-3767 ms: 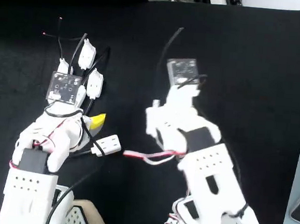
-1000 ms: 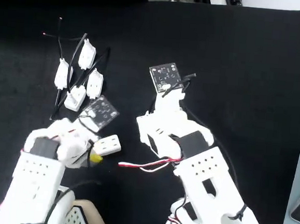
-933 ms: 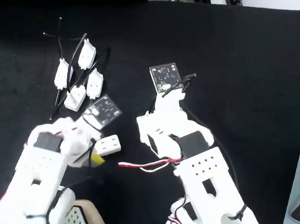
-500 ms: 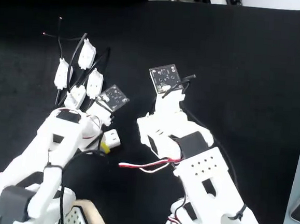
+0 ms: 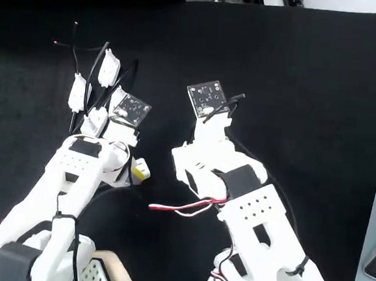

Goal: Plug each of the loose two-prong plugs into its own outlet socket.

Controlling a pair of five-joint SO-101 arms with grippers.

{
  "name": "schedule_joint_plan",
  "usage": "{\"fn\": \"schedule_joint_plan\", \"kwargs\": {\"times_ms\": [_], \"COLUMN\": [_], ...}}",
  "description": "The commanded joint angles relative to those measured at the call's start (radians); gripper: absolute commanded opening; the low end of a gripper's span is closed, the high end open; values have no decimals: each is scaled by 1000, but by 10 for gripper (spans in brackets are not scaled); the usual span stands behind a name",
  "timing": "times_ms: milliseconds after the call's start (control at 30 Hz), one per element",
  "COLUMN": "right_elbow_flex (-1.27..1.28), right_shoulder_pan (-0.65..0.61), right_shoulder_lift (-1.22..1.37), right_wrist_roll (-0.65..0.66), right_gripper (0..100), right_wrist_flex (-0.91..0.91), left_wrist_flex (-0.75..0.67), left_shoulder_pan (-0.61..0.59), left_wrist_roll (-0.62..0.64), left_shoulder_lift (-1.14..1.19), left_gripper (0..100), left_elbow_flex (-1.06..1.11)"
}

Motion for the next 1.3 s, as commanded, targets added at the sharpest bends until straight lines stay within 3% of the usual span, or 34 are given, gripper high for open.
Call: {"fn": "schedule_joint_plan", "kwargs": {"times_ms": [0,233,600,1067,1267], "right_elbow_flex": [-7,-7,-7,-7,-7], "right_shoulder_pan": [14,14,14,14,9], "right_shoulder_lift": [-7,-7,-7,-7,-2], "right_wrist_roll": [-11,-11,-11,-11,-15], "right_gripper": [12,12,12,12,12], "right_wrist_flex": [0,0,-2,-2,-3], "left_wrist_flex": [8,2,-9,-31,195], "left_shoulder_pan": [13,13,41,2,-65], "left_wrist_roll": [25,28,144,138,137], "left_shoulder_lift": [-40,-31,-31,-41,-43], "left_gripper": [311,311,311,306,307], "left_elbow_flex": [-10,-5,-5,-21,-196]}}
